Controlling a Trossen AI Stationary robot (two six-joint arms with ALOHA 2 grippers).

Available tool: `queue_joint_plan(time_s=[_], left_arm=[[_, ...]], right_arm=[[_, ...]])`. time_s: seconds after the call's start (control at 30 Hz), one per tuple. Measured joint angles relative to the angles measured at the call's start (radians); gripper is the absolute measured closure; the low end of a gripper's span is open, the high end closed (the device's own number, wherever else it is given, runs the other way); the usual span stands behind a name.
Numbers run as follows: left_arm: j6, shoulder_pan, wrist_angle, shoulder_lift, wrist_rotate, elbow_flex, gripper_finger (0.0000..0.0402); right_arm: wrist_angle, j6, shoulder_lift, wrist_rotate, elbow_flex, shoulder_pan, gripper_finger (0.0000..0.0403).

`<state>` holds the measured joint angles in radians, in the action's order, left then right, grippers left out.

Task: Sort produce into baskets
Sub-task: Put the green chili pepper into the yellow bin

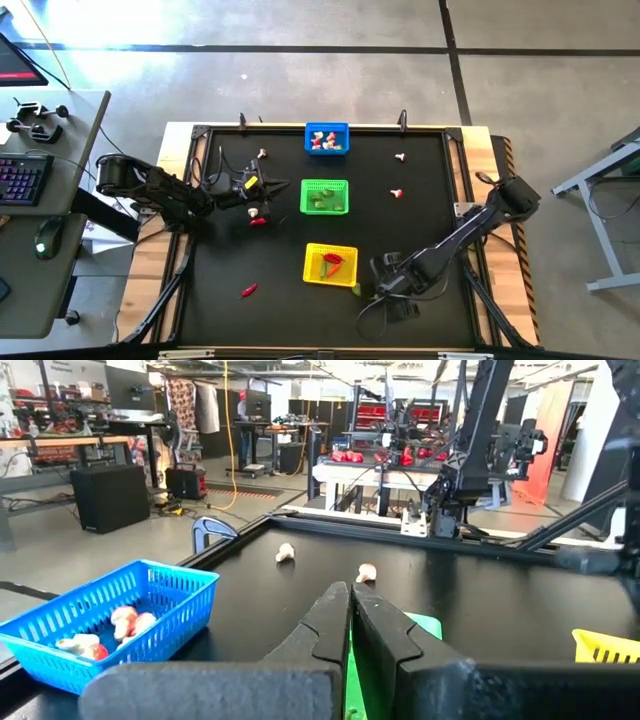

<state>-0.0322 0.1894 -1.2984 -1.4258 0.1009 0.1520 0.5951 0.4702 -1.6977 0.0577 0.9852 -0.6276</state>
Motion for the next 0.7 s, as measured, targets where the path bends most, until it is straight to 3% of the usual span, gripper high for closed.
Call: queue_joint_plan(time_s=[0.3, 0.7], left_arm=[[0.002, 0.000, -0.002, 0.000, 0.000, 0.000, 0.0401], [0.009, 0.000, 0.000, 0.000, -0.001, 0.000, 0.0401]], right_arm=[[-0.046, -0.051, 0.135, -0.105, 0.031, 0.131, 0.0402], [-0.159, -0.260, 0.112, -0.019, 0.031, 0.356, 0.0402]])
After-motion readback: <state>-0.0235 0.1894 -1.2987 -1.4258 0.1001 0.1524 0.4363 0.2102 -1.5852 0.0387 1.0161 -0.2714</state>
